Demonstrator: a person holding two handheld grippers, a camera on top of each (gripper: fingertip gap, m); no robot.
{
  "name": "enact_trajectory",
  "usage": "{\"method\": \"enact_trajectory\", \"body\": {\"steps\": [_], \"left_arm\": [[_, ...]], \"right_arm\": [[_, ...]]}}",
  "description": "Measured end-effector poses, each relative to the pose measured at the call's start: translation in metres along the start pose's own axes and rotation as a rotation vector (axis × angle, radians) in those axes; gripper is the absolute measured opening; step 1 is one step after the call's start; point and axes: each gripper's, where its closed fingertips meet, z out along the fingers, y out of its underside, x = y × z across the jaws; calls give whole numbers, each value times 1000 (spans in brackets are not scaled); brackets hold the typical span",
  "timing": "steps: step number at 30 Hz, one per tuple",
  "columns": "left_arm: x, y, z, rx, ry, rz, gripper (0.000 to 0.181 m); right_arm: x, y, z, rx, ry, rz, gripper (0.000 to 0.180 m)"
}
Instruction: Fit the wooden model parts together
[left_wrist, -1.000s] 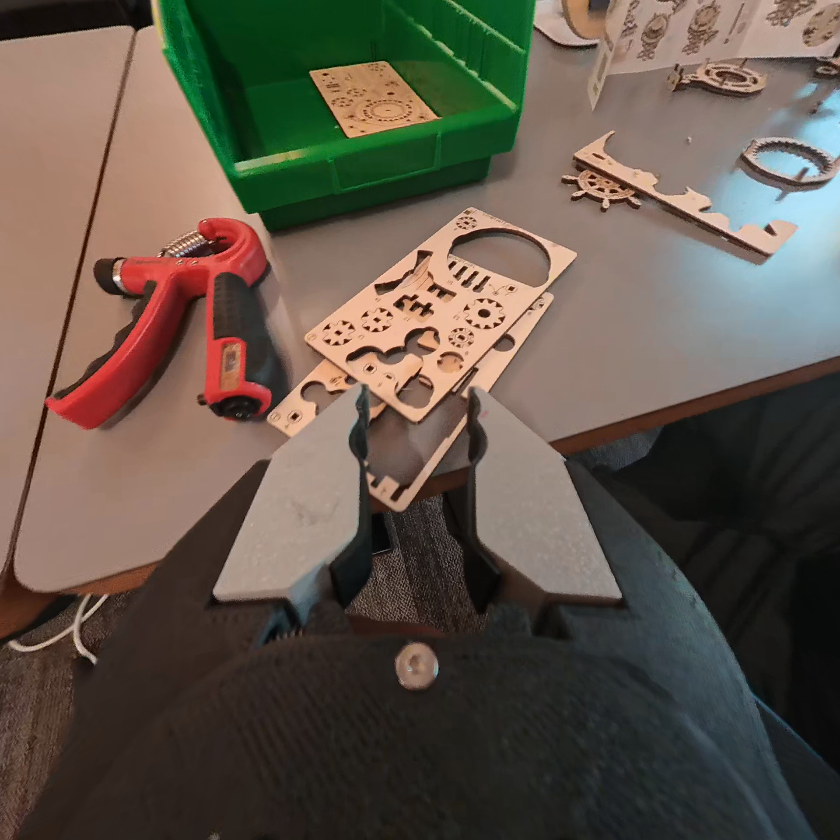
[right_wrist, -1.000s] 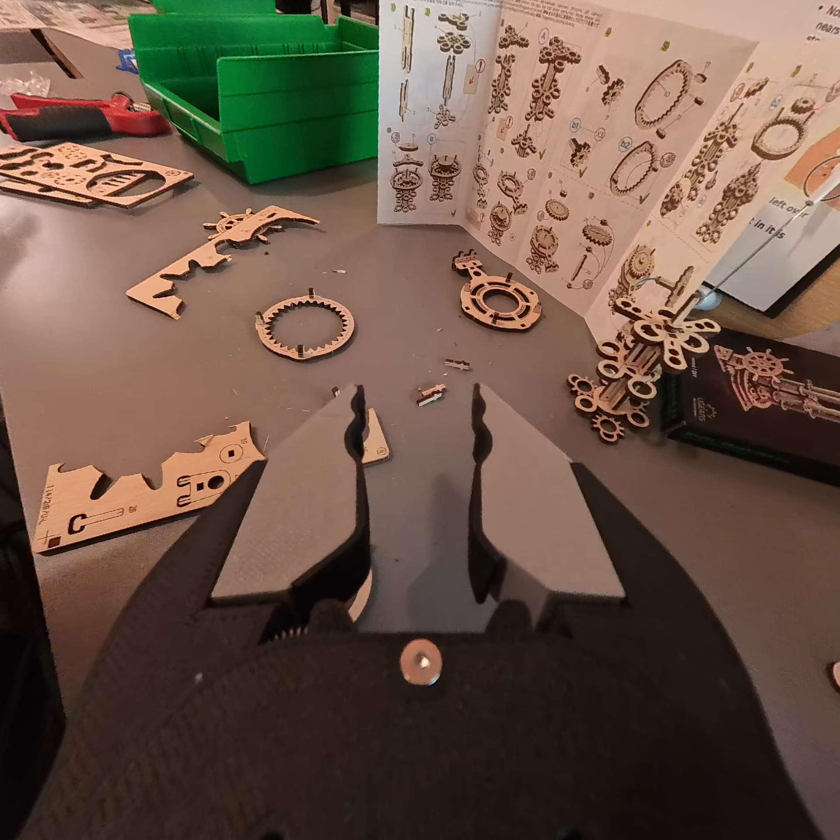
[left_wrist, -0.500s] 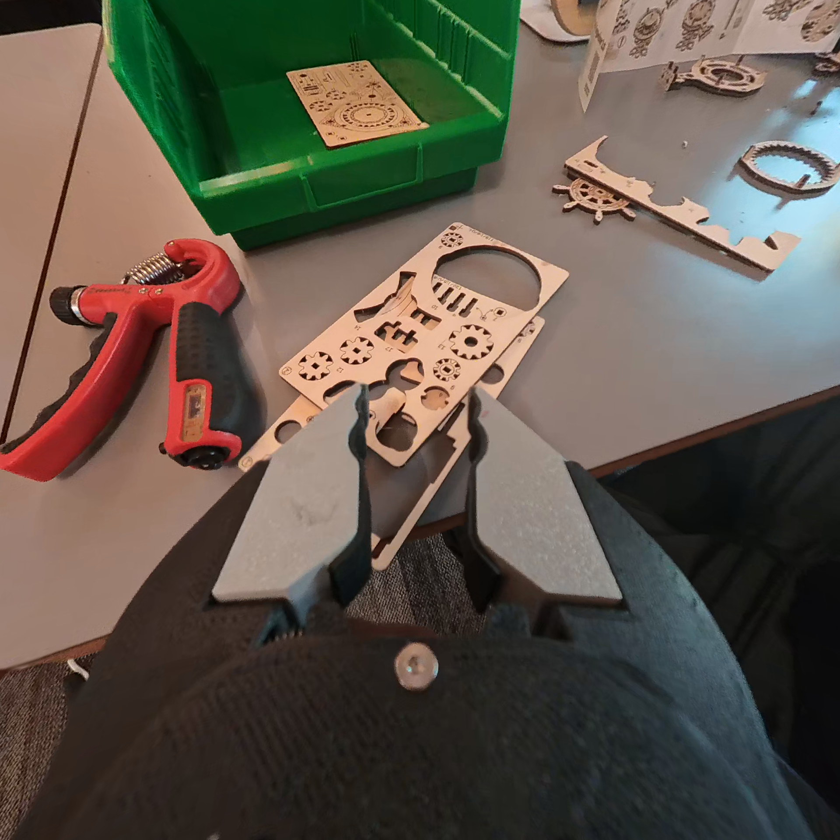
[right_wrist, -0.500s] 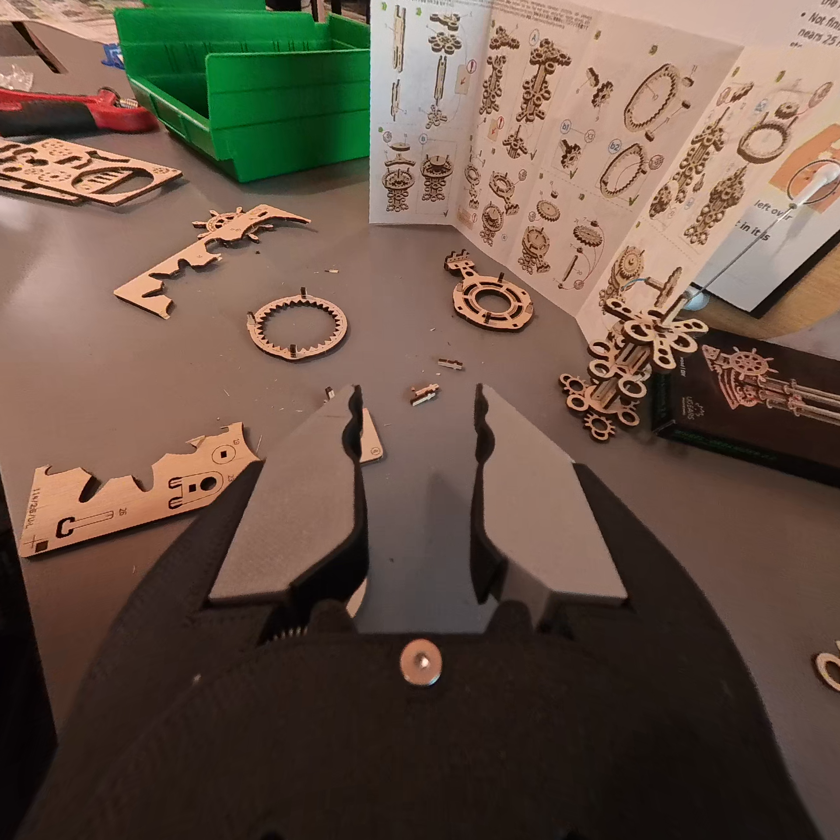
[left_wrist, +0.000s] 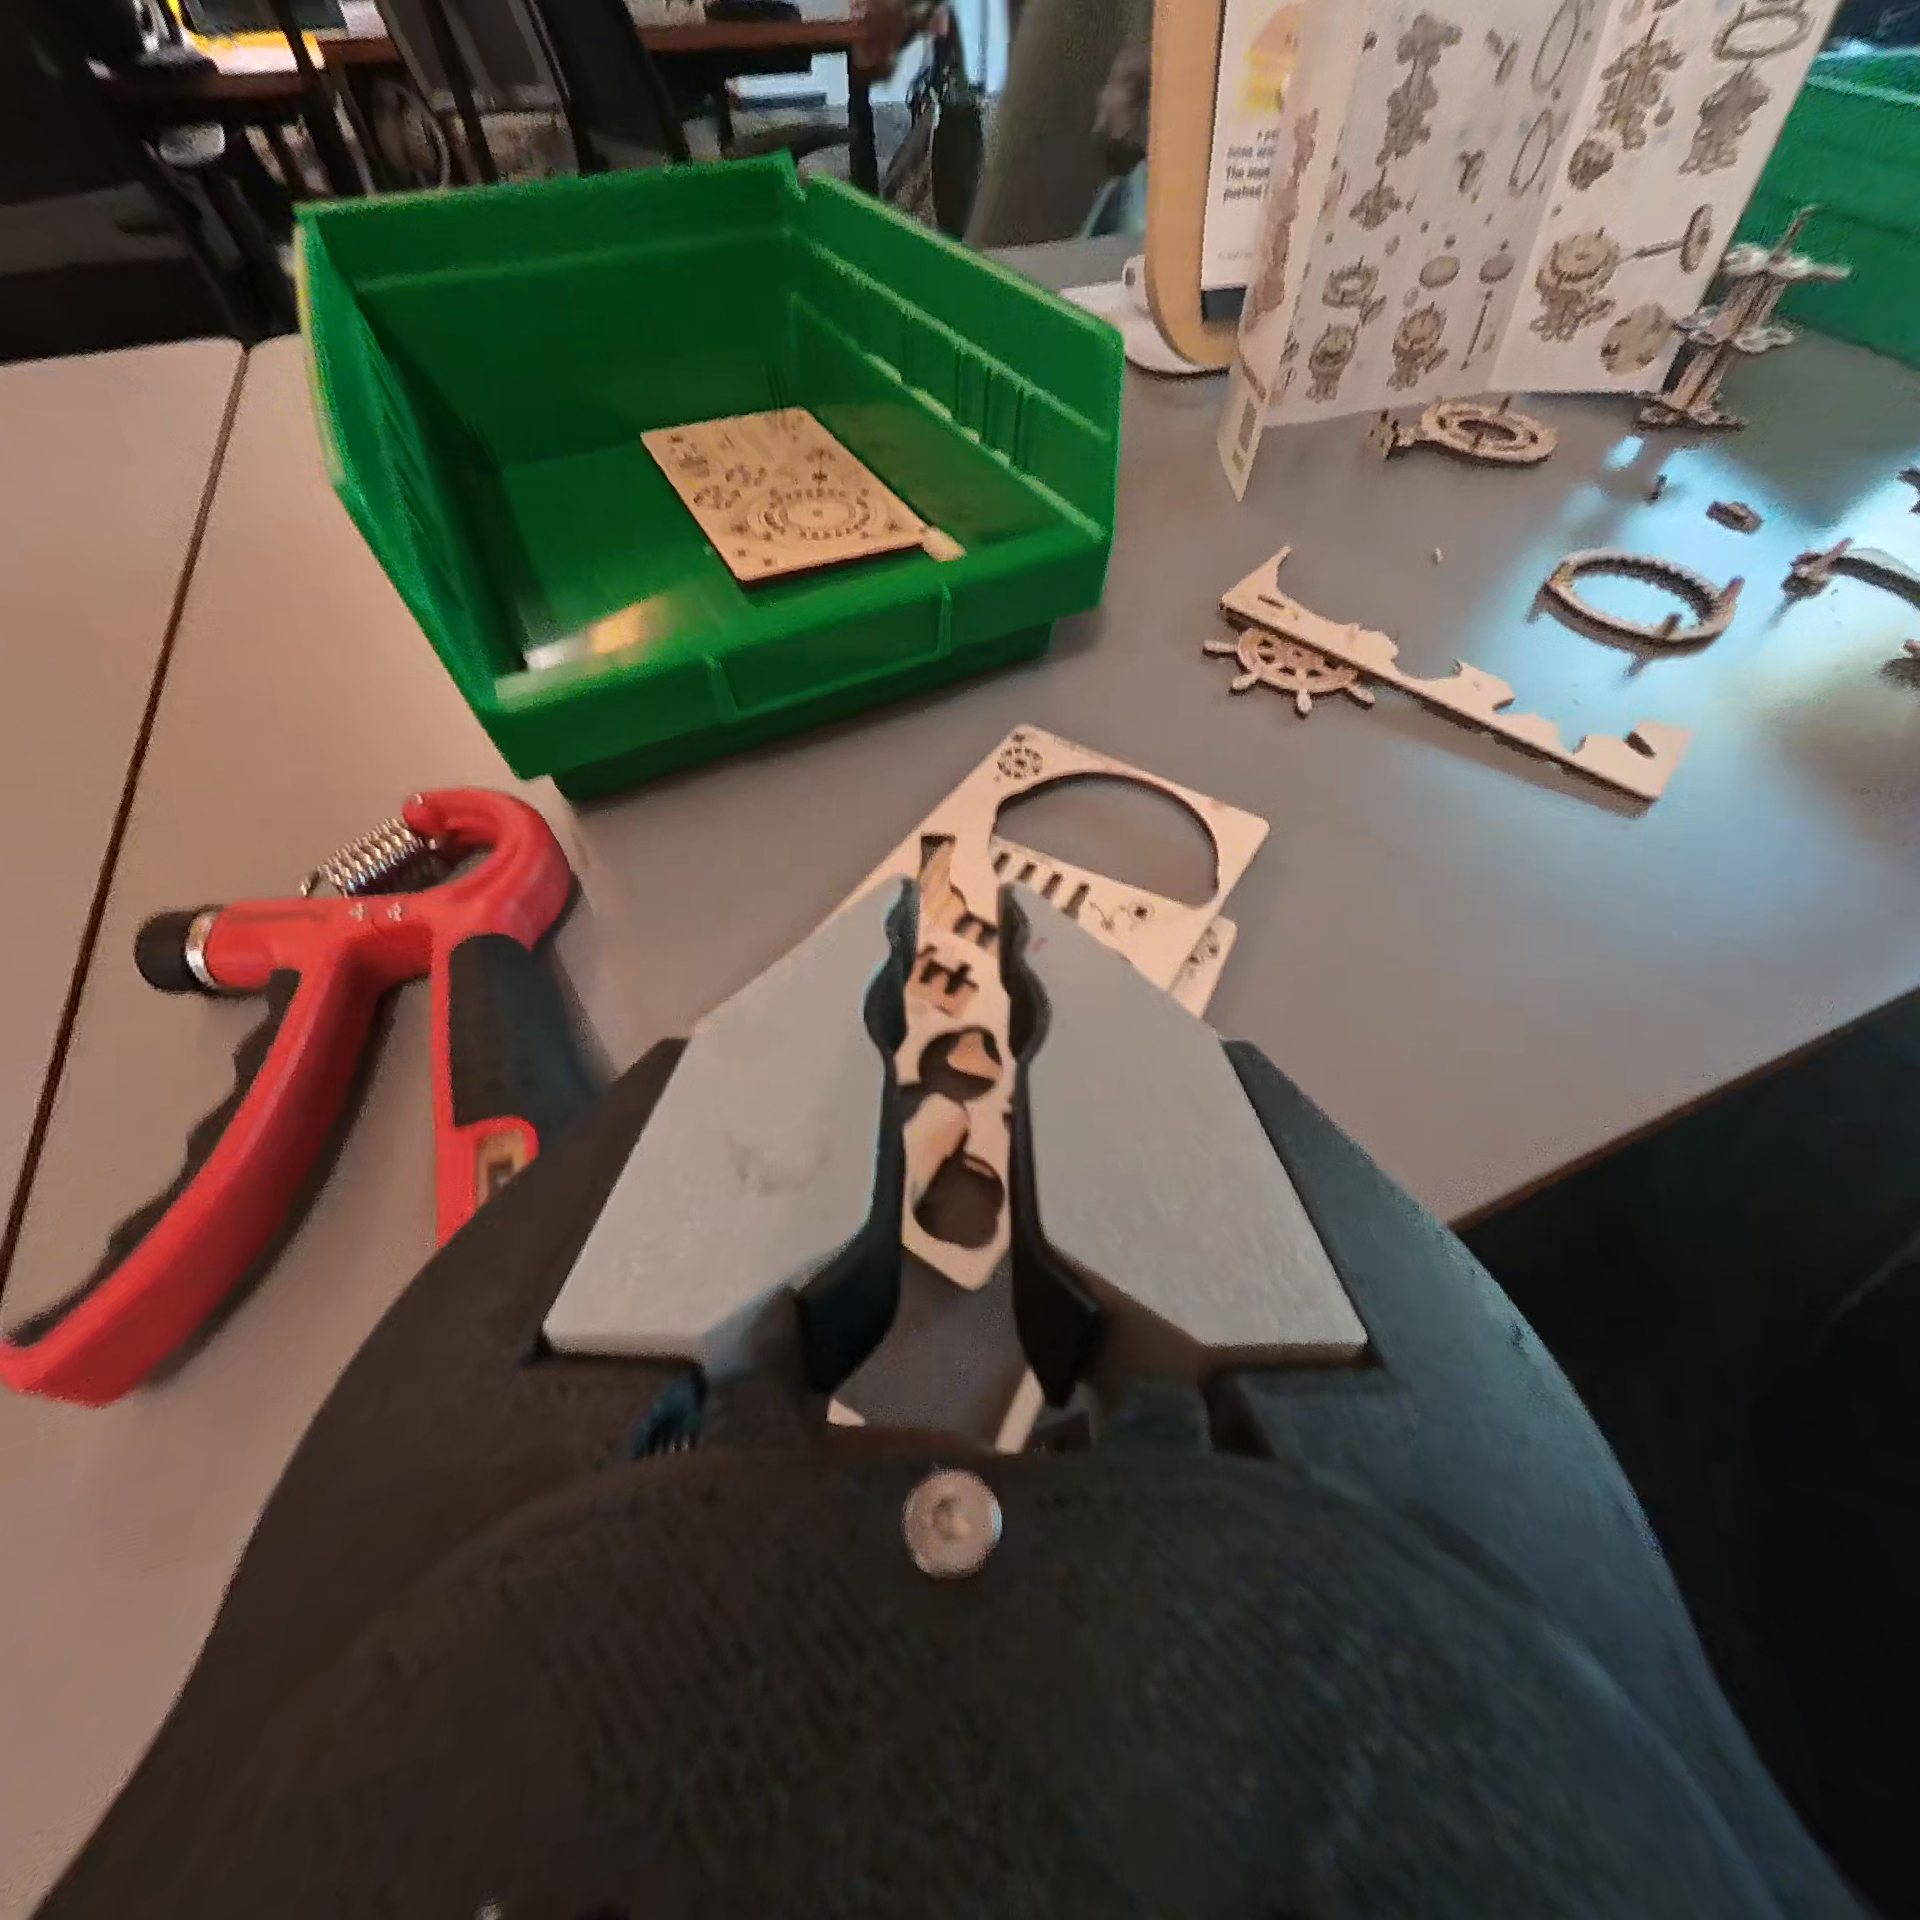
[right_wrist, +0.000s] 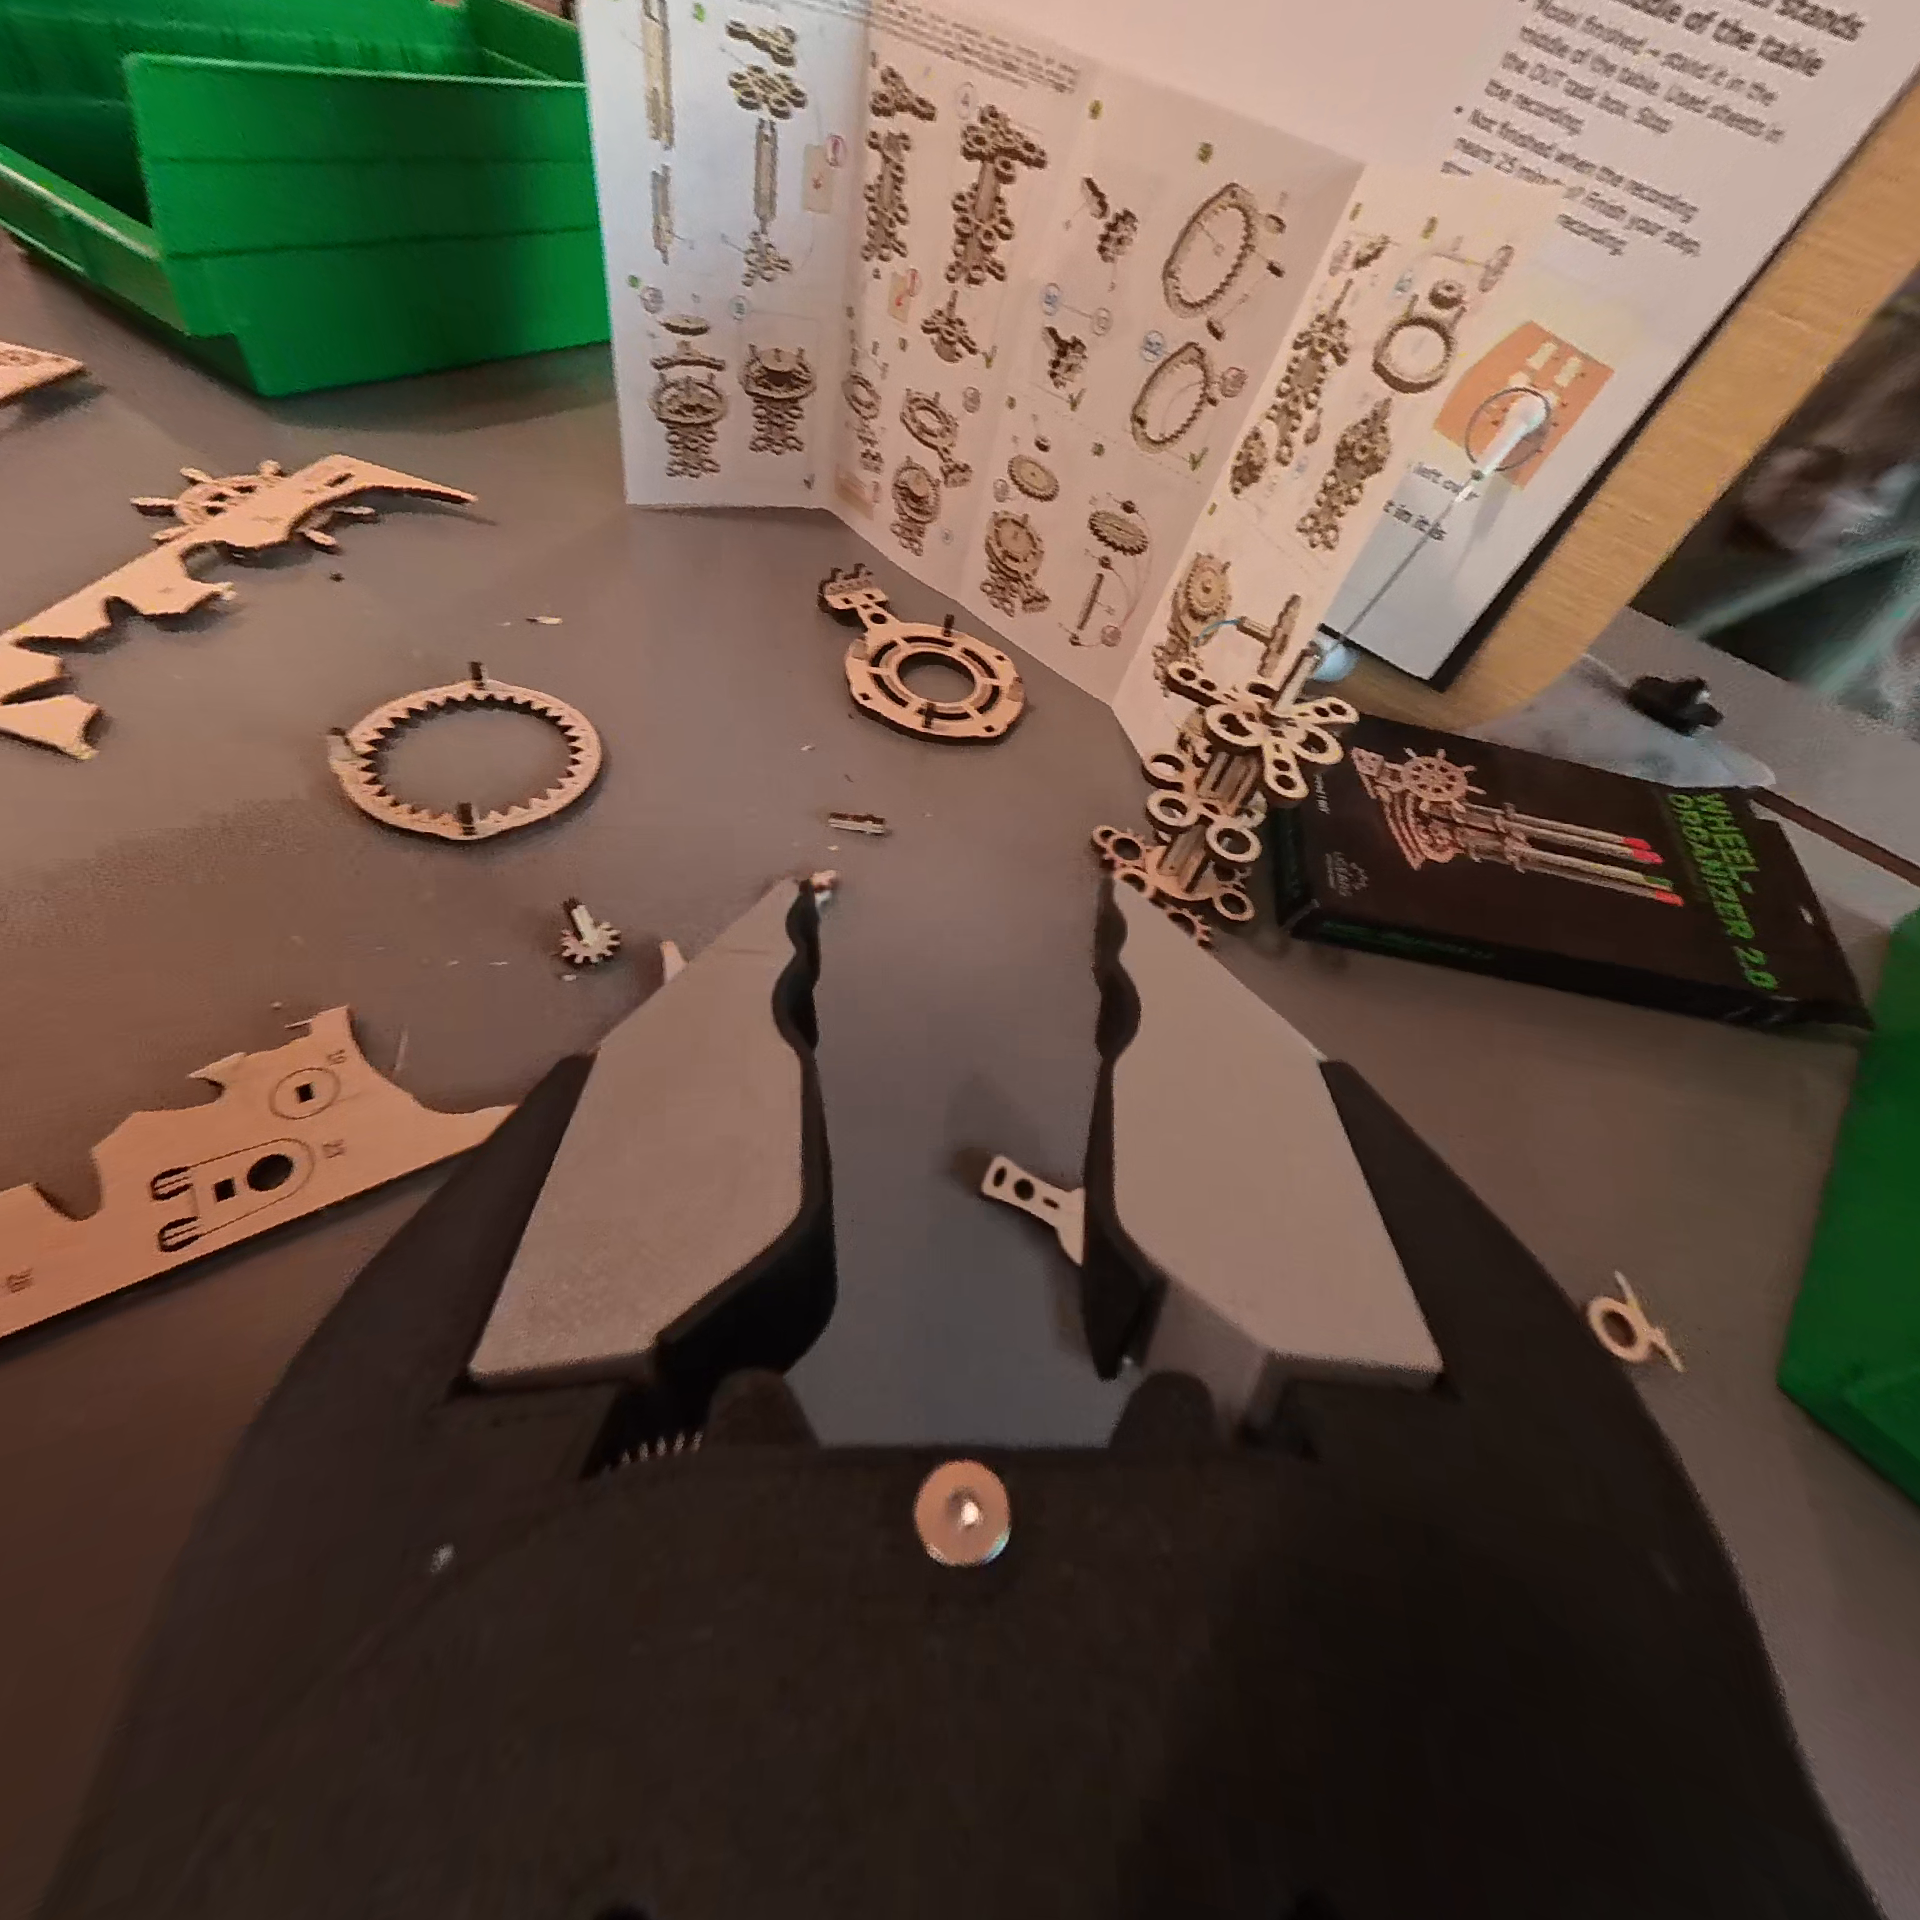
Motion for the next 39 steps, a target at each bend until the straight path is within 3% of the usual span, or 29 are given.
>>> {"method": "enact_trajectory", "body": {"steps": [7,12,17,39], "left_arm": [[-26,-33,29,104,72,62,16],[-45,-36,51,94,103,54,18],[-36,-53,39,194,159,28,15],[-43,-11,17,29,125,-38,19]], "right_arm": [[41,-15,-25,119,237,22,44],[57,3,-18,16,308,56,49],[59,14,-10,-64,338,22,46],[58,7,-14,-7,302,75,46]]}}
